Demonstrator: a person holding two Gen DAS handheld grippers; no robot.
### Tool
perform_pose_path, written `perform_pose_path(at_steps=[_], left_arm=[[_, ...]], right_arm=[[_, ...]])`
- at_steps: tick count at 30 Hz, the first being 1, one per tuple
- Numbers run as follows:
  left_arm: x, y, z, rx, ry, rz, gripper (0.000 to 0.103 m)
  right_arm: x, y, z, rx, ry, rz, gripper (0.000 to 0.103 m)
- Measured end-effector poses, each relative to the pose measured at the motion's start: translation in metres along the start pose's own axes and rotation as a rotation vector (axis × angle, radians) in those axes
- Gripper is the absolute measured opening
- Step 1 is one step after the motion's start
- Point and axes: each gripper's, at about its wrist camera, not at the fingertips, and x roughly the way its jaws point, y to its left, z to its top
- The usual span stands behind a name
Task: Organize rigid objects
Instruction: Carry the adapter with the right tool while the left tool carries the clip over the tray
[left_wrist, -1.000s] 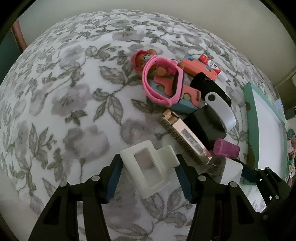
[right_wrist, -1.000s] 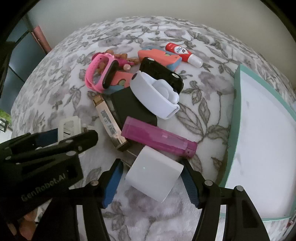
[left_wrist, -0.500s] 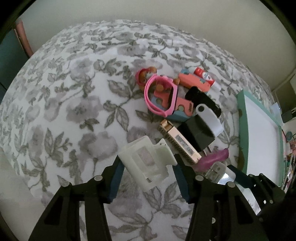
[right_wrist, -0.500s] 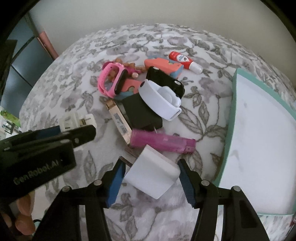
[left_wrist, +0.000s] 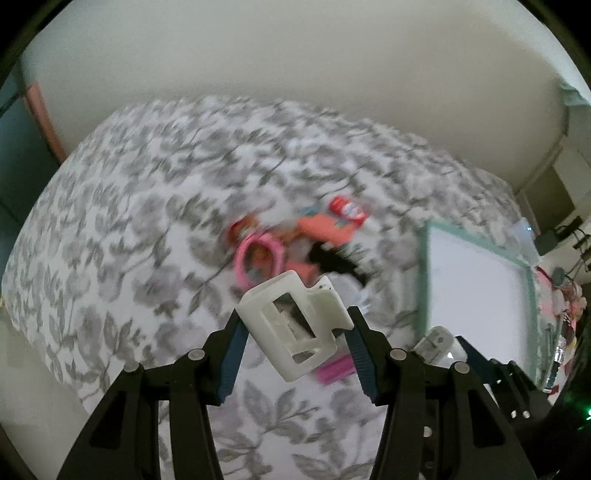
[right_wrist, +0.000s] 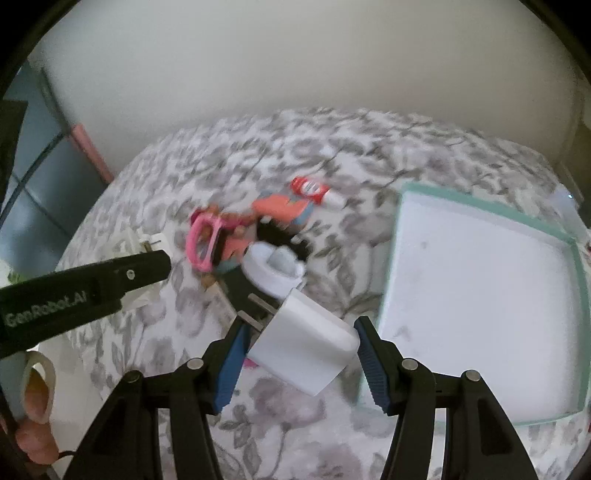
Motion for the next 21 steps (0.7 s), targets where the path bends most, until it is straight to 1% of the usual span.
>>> perform_pose_path(at_steps=[4,8,11,16,21], left_arm=[[-0.009,-0.034,0.014,0.037,-0.031,-0.02,0.055],[-0.01,-0.064,0.019,0.069,-0.038,-0.044,0.055],[-0.005,-0.088,0.022,0.086,-0.032,-0.061,0.055],[0.01,-0.129,0.025,0.14,-0.013,-0.08,0.055],[0.027,-0.158,0.031,0.179,0.01,-0.075,0.055]], right_arm=[[-0.011,-0.024,0.007,0.055,-0.049,-0.053,0.061],[-0.02,-0.049,0.009,0.101,-0.076,-0.119,0.061],[-0.024,-0.073,0.012,0.155,-0.087,-0.164,0.061],[-0.024,-0.107,0.013,0.214,-0.099,-0.263,0.061],[-0.022,-0.141,0.013,0.262,-0.098,-0.365,0.061]])
